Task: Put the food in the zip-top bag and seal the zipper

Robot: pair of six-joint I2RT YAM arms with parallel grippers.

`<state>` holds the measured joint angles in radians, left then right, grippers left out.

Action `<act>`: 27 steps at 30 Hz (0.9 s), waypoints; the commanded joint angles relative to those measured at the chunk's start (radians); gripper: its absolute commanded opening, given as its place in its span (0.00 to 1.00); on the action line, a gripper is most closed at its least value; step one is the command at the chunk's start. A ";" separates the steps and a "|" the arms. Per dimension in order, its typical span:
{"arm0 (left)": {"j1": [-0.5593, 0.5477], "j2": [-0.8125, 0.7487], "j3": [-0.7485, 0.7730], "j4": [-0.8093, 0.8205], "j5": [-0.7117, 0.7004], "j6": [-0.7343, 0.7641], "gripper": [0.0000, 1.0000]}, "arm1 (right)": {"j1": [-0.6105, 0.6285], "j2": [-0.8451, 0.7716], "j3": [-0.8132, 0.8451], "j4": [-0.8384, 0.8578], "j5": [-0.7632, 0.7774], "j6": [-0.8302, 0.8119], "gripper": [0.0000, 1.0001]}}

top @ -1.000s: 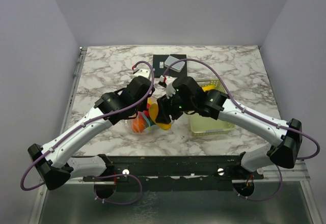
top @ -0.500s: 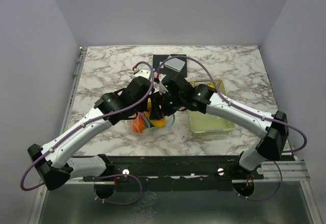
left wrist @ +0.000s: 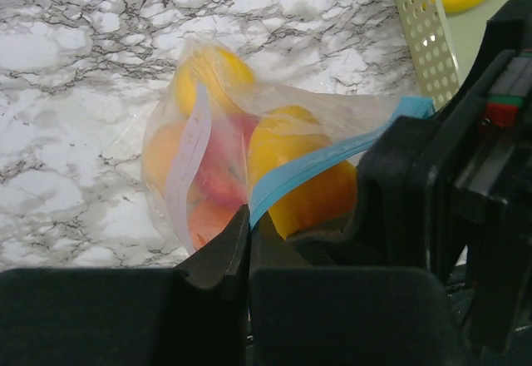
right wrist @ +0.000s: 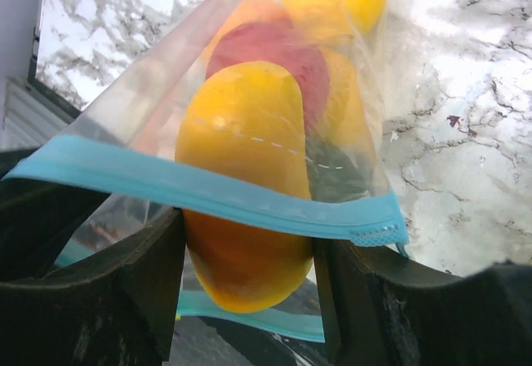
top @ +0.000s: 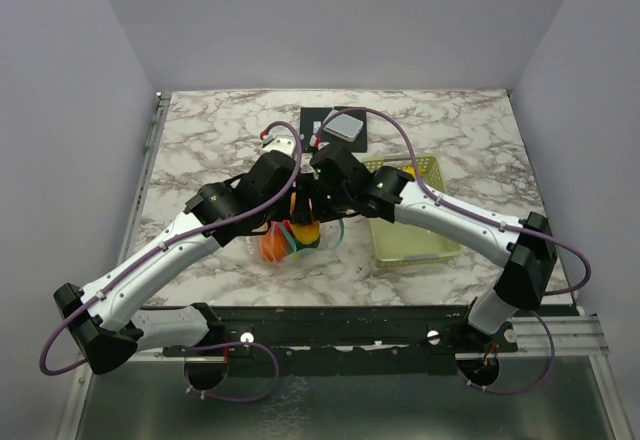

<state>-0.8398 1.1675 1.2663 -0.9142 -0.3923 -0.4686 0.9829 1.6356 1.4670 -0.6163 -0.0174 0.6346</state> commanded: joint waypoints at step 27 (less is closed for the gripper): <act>-0.002 -0.016 -0.014 0.026 0.009 -0.019 0.00 | 0.005 -0.107 -0.042 -0.019 0.184 0.030 0.94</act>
<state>-0.8398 1.1511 1.2598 -0.9138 -0.3855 -0.4763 0.9829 1.5742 1.4067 -0.6086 0.1310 0.6807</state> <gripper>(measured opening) 0.005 0.934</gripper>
